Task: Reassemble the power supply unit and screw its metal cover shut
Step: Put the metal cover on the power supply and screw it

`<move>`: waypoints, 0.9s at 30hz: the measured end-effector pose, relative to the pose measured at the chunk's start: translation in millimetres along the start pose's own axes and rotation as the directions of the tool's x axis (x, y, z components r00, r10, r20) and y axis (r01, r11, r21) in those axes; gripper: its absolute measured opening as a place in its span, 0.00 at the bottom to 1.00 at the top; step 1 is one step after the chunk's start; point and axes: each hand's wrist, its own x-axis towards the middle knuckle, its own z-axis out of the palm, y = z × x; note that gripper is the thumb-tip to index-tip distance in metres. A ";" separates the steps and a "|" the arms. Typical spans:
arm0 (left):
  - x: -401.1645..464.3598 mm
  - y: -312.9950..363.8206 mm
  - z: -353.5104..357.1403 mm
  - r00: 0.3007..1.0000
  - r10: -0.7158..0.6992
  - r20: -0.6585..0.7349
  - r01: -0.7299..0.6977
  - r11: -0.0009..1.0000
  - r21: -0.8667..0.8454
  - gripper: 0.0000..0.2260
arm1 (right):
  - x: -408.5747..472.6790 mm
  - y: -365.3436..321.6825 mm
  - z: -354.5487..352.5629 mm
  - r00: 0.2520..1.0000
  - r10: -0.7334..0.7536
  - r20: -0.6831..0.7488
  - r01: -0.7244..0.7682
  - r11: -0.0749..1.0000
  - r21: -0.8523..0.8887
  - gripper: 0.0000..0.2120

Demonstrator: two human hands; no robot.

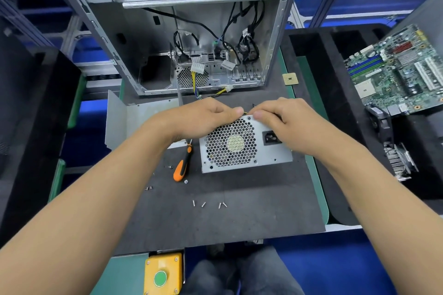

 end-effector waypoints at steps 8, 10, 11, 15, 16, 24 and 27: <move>-3.8 -8.9 0.2 0.971 0.075 -0.226 -0.064 0.996 0.059 0.20 | 5.5 -5.1 -8.7 0.995 0.035 0.090 -0.024 0.992 -0.126 0.14; -17.9 -26.0 8.8 0.839 0.037 -0.543 -0.100 0.991 -0.086 0.20 | 8.8 -7.0 -12.1 0.990 0.060 0.128 -0.044 0.991 -0.125 0.13; -28.1 -34.8 16.6 0.749 -0.052 -0.661 -0.096 0.978 -0.186 0.20 | 10.0 -8.2 -13.7 0.988 0.065 0.142 -0.048 0.992 -0.119 0.13; -59.9 -59.9 55.3 0.798 -0.350 -0.490 -0.003 0.811 -0.585 0.28 | 19.5 -14.3 -23.6 0.975 0.075 0.210 -0.054 0.993 -0.102 0.12; -62.4 -61.8 61.9 0.830 -0.339 -0.443 -0.007 0.788 -0.616 0.26 | 22.9 -15.2 -26.9 0.966 0.082 0.247 -0.058 0.993 -0.106 0.11; -63.5 -44.0 84.4 0.776 -0.268 -0.571 -0.183 0.771 -0.610 0.15 | 46.3 -32.8 -38.7 0.810 0.161 0.564 -0.075 0.982 -0.173 0.11; -61.8 -36.4 99.2 0.714 -0.160 -0.682 -0.201 0.886 -0.418 0.10 | 50.7 -37.9 -32.6 0.732 0.155 0.663 -0.022 0.979 -0.204 0.20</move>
